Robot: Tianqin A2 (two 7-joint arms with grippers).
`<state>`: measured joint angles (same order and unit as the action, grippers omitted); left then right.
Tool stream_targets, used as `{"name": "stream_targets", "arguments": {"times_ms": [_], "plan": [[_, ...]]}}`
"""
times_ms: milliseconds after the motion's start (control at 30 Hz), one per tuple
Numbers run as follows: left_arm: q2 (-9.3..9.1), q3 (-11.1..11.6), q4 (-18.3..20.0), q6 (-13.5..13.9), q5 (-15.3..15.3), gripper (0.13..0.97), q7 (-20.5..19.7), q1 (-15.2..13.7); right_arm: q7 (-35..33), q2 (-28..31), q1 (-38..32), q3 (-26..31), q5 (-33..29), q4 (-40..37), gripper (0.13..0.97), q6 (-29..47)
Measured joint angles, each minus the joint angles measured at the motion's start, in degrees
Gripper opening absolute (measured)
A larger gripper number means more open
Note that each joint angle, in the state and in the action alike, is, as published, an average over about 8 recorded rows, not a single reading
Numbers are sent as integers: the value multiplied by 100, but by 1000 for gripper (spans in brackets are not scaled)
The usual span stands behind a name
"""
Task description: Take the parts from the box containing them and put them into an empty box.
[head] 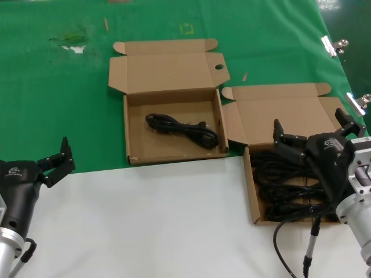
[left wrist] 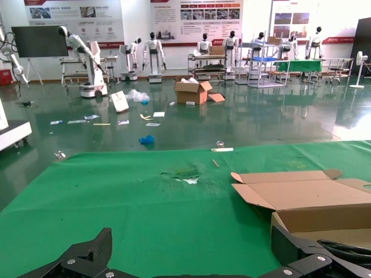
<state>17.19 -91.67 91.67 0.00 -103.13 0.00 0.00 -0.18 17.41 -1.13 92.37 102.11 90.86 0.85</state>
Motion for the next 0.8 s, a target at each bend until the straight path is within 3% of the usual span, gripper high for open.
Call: {"name": "stream_targets", "arguments": {"times_ms": [800], "plan": [[0,0,0,0,0,966,0,0,0,0,0,0,0,0,966,0]]}}
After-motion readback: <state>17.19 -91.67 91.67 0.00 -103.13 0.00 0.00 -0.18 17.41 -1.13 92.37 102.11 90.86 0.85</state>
